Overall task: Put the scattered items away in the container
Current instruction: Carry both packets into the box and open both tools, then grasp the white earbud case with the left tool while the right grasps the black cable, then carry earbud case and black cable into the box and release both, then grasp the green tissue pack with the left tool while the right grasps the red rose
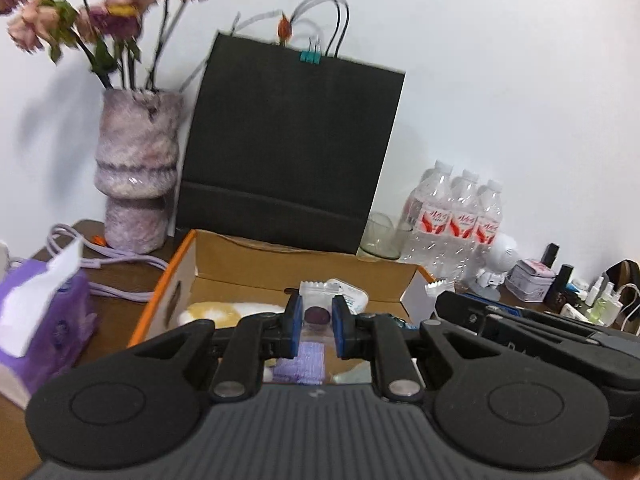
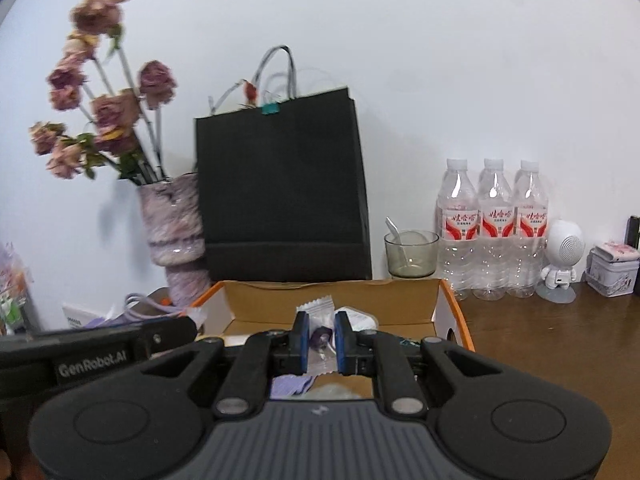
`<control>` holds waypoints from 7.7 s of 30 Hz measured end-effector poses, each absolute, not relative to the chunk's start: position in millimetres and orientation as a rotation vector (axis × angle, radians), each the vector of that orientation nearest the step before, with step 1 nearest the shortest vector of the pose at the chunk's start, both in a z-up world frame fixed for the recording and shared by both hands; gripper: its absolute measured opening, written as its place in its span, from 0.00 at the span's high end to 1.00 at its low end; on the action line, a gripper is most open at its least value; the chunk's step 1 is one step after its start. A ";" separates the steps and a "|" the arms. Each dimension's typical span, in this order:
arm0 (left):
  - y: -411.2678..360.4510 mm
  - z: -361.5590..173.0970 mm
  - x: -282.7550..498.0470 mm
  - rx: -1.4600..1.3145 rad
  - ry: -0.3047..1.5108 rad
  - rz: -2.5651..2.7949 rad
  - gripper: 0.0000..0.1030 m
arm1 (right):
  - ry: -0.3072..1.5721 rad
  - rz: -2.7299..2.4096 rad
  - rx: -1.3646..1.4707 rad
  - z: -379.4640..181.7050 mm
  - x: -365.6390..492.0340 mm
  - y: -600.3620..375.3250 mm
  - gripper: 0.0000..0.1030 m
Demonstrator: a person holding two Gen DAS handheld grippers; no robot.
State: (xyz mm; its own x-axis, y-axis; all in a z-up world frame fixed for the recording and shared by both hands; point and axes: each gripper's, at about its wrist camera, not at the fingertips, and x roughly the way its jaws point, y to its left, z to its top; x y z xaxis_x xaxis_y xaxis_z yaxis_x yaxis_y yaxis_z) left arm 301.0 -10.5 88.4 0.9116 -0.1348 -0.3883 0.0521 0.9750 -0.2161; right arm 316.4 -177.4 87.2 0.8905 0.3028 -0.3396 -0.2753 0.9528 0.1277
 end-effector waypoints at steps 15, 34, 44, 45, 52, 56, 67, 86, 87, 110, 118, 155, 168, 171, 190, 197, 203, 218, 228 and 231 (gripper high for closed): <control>-21.2 58.4 348.6 -0.155 0.506 -0.071 0.84 | 0.454 0.266 0.075 59.5 366.3 -184.7 0.89; -4.5 70.1 343.8 -0.210 0.487 0.071 0.00 | 0.499 0.294 0.197 70.9 368.2 -209.9 0.00; -12.4 67.7 342.4 -0.175 0.490 0.065 0.00 | 0.514 0.294 0.185 69.7 369.7 -207.8 0.00; -12.4 67.6 342.3 -0.173 0.490 0.066 0.00 | 0.517 0.295 0.188 69.4 370.0 -208.2 0.00; -12.2 68.4 340.1 -0.180 0.498 0.069 0.00 | 0.515 0.292 0.192 70.0 368.8 -208.8 0.00; -9.9 77.3 329.4 -0.200 0.482 0.042 0.00 | 0.501 0.283 0.191 74.2 362.5 -210.3 0.00; -5.2 93.5 270.2 -0.184 0.464 0.029 0.00 | 0.445 0.264 0.203 93.2 305.3 -241.9 0.00; 11.4 34.3 199.2 -0.001 0.623 0.009 0.00 | 0.633 0.240 -0.054 23.7 239.3 -222.9 0.00; 11.2 30.0 198.3 0.010 0.635 -0.001 0.00 | 0.639 0.241 -0.076 20.1 239.1 -218.2 0.00; -12.1 -4.2 223.3 0.109 0.676 -0.182 0.38 | 0.661 0.332 -0.107 -5.3 258.6 -185.4 0.32; -13.9 -3.5 218.3 0.110 0.658 -0.237 0.77 | 0.682 0.410 -0.103 -6.3 257.0 -179.1 0.68; -14.3 90.3 270.7 -0.147 0.401 -0.193 0.77 | 0.396 0.332 0.149 97.7 290.2 -210.1 0.68; -8.3 74.4 345.7 -0.260 0.443 -0.103 0.77 | 0.431 0.287 0.157 86.6 357.0 -204.7 0.68; -9.0 67.6 349.1 -0.240 0.457 -0.079 0.77 | 0.462 0.280 0.135 75.0 365.4 -200.3 0.68; -9.7 59.6 347.9 -0.154 0.435 0.128 0.00 | 0.569 0.258 0.152 55.1 381.6 -201.2 0.00; -11.2 64.9 345.6 -0.131 0.429 0.126 0.00 | 0.574 0.251 0.150 58.1 380.8 -202.7 0.00; -13.5 62.2 346.5 -0.131 0.443 0.110 0.00 | 0.573 0.238 0.162 59.0 381.8 -207.0 0.00; -13.2 62.7 345.9 -0.133 0.446 0.121 0.00 | 0.574 0.244 0.157 60.4 381.4 -206.6 0.00; -5.0 78.0 316.2 -0.160 0.407 0.130 0.00 | 0.557 0.242 0.133 68.8 368.3 -203.1 0.00; -1.6 77.9 303.1 -0.158 0.414 0.125 0.00 | 0.551 0.247 0.115 70.2 353.7 -202.3 0.00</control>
